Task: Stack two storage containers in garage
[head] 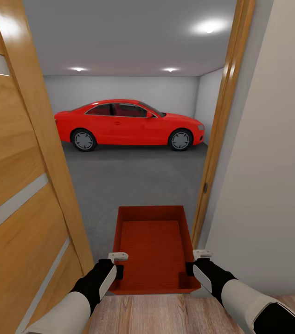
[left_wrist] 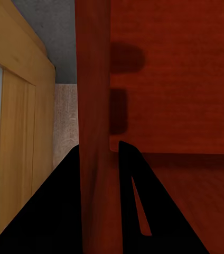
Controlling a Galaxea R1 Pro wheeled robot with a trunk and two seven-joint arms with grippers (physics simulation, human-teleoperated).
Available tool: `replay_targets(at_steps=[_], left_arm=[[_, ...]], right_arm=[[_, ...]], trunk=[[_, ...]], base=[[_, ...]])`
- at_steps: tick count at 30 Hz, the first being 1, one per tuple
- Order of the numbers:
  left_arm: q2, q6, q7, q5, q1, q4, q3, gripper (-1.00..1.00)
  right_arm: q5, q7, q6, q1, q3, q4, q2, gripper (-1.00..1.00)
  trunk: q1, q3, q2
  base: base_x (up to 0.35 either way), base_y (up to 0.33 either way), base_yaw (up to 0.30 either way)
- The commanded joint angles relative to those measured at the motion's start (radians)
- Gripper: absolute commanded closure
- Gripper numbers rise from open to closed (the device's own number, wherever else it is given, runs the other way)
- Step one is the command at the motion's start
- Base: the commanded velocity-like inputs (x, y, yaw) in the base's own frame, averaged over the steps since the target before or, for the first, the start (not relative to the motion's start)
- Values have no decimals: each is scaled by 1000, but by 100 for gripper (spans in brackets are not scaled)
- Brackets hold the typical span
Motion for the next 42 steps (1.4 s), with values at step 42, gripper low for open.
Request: replay_targets(at_steps=[42], left_arm=[[4, 11, 21, -17, 0, 19, -12, 100]], right_arm=[[-19, -7, 1, -1, 23, -25, -1, 100]], trunk=[[1, -2, -2]], base=[[276, 0, 0]])
